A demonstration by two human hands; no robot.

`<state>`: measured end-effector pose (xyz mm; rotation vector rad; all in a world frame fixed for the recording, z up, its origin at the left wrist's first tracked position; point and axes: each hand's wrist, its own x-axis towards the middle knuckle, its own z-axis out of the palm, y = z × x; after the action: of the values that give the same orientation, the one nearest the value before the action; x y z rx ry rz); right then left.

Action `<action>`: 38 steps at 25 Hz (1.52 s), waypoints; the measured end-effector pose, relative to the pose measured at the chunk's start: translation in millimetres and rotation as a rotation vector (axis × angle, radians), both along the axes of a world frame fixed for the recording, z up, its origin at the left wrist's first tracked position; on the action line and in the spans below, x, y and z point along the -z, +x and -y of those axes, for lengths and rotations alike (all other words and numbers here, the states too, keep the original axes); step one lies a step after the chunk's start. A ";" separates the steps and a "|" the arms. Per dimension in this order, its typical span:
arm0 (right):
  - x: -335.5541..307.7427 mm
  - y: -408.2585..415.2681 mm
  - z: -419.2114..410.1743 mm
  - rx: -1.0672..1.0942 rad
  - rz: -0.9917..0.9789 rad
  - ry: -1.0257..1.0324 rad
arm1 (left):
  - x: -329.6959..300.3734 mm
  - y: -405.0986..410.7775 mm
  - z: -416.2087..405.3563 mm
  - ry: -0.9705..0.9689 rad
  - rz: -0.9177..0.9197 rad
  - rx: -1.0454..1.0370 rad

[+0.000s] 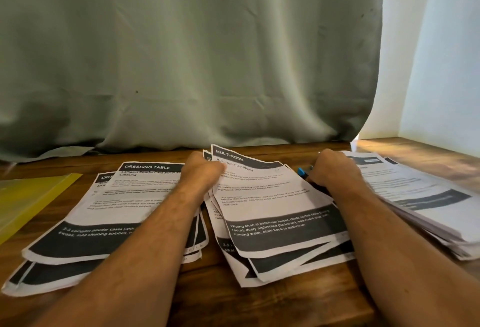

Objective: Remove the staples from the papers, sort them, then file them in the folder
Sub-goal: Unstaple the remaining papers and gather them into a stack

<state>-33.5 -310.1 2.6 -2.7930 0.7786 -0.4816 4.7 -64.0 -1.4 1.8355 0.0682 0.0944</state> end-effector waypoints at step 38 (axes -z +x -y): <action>-3.8 9.5 -69.4 -0.898 0.413 0.124 | -0.9 0.4 14.4 -0.290 0.141 0.046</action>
<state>-24.0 -240.7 6.4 -2.4441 -0.5016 -0.7324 5.1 -78.4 -0.5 1.5357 -0.0566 0.1726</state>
